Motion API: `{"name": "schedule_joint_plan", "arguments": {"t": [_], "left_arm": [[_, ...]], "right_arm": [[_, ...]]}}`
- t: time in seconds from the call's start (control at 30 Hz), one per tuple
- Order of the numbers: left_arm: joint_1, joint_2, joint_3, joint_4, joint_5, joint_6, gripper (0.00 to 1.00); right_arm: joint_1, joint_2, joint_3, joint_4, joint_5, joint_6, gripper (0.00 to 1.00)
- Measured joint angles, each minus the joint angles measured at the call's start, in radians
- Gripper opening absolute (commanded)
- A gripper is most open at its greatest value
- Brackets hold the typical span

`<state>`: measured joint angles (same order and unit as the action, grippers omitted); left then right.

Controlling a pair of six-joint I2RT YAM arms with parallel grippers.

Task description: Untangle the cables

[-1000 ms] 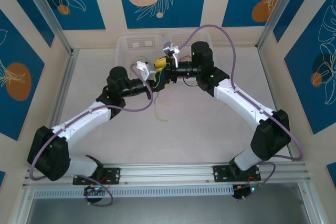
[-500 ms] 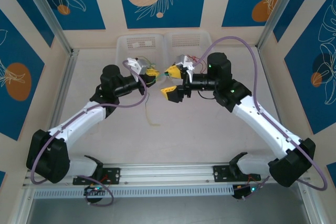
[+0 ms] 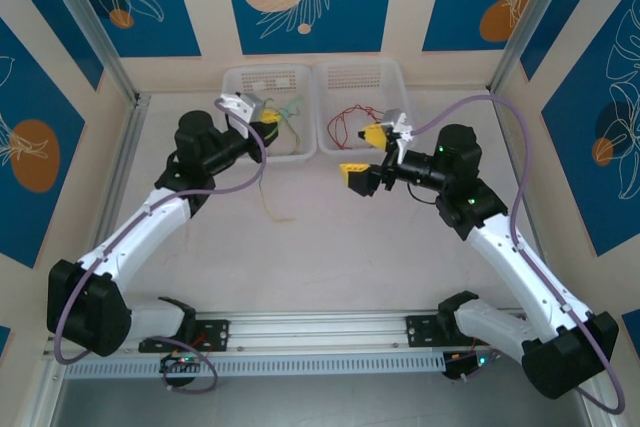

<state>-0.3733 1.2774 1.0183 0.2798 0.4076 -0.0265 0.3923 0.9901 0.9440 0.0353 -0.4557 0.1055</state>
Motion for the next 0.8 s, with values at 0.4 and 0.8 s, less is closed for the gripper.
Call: {"name": "schedule_joint_plan", "arguments": {"t": [0.4, 0.8], "left_arm": [[0.079, 0.18, 0.273, -0.011, -0.151, 0.003, 0.0], [0.121, 0.541, 0.436, 0.223, -0.166, 0.014, 0.0]], "right_arm": [[-0.051, -0.128, -0.108, 0.068, 0.066, 0.098, 1.0], [-0.066, -0.209, -0.163, 0.05, 0.096, 0.115, 1.0]]}}
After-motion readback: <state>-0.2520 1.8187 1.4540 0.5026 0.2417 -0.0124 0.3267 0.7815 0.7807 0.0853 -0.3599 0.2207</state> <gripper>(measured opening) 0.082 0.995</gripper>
